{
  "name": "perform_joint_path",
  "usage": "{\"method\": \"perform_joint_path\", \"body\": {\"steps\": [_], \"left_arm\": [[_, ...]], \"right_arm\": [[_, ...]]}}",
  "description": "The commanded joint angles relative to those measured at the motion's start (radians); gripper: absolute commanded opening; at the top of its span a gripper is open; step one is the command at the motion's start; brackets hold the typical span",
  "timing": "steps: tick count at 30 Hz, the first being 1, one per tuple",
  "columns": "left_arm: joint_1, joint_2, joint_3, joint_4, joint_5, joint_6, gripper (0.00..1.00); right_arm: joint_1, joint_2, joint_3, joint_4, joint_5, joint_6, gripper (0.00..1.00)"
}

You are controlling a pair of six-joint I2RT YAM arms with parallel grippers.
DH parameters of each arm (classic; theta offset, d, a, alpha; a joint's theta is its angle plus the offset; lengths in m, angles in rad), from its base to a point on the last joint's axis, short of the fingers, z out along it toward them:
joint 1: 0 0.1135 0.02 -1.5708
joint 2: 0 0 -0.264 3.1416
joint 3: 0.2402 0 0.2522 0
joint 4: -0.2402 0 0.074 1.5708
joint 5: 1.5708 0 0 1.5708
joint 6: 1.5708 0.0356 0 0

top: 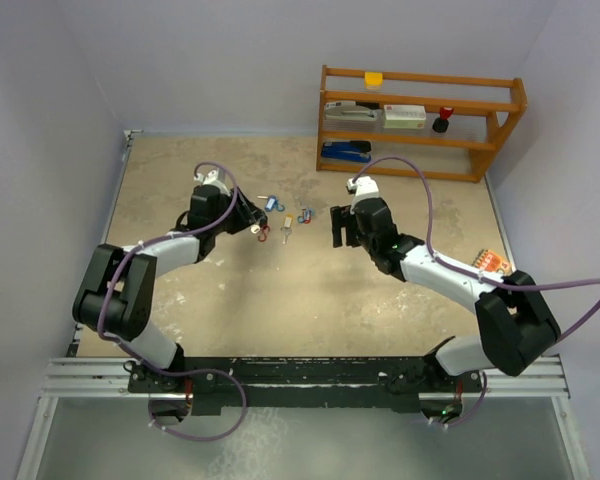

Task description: Put the keys on the keyring

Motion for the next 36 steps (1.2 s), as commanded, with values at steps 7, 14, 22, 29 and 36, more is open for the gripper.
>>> {"method": "perform_joint_path", "body": {"steps": [7,14,22,29,36], "left_arm": [[0.009,-0.163,-0.009,0.020,-0.020,0.015,0.63],[0.008,-0.174,-0.003,0.040,0.006,-0.003,0.67],[-0.127,-0.114,0.095,-0.076,-0.046,0.101,0.66],[-0.321,0.037,0.280,-0.137,-0.097,0.211,0.66],[-0.443,0.206,0.445,-0.161,-0.112,0.355,0.66]], "right_arm": [[-0.116,0.100,0.143,-0.251,0.126,0.184,0.84],[-0.171,0.177,0.195,-0.354,0.078,0.234,0.84],[-0.190,0.154,0.151,-0.335,0.069,0.280,0.85],[-0.266,0.026,0.115,-0.284,0.082,0.345,0.87],[-0.363,-0.068,0.083,-0.258,0.062,0.401,0.88]]}}
